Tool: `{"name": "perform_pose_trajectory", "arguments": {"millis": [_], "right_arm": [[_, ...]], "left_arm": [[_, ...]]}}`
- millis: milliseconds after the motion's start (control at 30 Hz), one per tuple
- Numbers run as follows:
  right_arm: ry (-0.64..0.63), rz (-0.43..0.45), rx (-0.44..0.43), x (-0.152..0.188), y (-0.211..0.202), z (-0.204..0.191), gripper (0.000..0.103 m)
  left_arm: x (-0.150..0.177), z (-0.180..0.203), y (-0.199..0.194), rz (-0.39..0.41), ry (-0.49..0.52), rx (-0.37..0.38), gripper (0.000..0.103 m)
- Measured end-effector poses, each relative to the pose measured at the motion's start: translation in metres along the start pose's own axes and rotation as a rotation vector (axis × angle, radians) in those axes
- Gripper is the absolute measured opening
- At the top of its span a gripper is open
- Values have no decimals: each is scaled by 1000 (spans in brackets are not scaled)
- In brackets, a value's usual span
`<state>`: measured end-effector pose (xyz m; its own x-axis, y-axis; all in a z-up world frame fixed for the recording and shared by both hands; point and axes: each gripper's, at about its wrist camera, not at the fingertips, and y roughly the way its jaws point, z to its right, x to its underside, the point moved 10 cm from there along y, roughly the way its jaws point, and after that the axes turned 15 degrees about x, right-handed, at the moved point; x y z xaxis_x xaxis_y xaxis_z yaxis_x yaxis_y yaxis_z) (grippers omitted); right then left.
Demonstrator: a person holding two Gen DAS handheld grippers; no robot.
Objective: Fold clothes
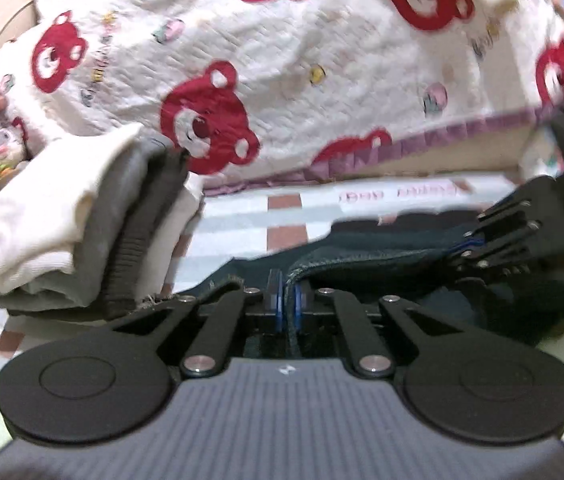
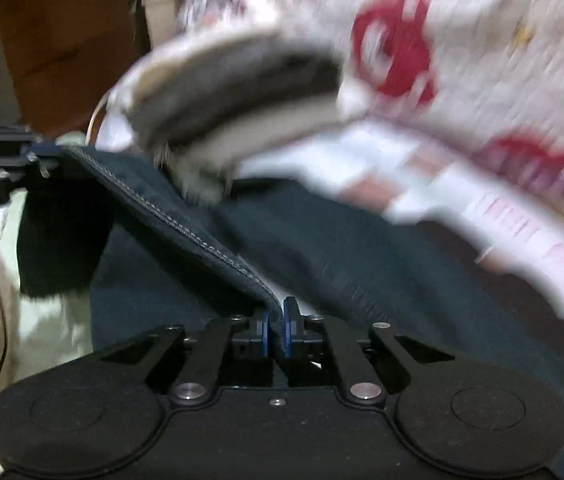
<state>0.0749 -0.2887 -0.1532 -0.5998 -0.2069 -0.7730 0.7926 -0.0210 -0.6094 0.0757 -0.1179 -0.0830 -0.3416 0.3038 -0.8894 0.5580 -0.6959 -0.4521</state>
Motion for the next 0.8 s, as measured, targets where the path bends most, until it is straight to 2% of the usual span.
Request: {"name": "perform_pose_trajectory", "arguments": {"millis": [67, 133, 167, 200, 267, 333, 367, 400, 500, 533, 600, 700, 800], "right_arm": [[-58, 68, 42, -19, -33, 5, 6], [-100, 116, 77, -38, -60, 14, 6], [-103, 113, 95, -47, -61, 25, 6], [-107, 109, 121, -54, -58, 35, 6], [-92, 80, 184, -65, -35, 60, 7], [-79, 23, 251, -62, 2, 84, 10], [-80, -28, 297, -56, 27, 97, 21], [-81, -91, 364, -47, 54, 112, 25], [-18, -277, 490, -3, 109, 147, 25], [29, -300, 502, 7, 115, 153, 24], [159, -285, 492, 20, 113, 160, 26], [279, -243, 509, 31, 88, 162, 29], [419, -206, 520, 42, 53, 170, 29]], "left_arm": [[-27, 3, -11, 18, 21, 36, 6], [-53, -3, -3, 15, 66, 55, 11], [-64, -8, 5, 9, 84, 57, 21], [-72, -15, 19, 2, 92, 44, 40], [-81, -40, 56, -12, 49, 7, 57], [-75, -64, 85, -23, -42, -20, 57], [-64, -79, 89, -27, -79, -63, 56], [-53, -94, 93, -31, -117, -105, 54], [-18, -139, 103, -42, -229, -233, 54], [-7, -152, 105, -45, -271, -262, 54], [8, -159, 92, -42, -393, -184, 54], [18, -156, 82, -47, -541, -92, 56], [22, -140, 92, -71, -595, 25, 56]]}}
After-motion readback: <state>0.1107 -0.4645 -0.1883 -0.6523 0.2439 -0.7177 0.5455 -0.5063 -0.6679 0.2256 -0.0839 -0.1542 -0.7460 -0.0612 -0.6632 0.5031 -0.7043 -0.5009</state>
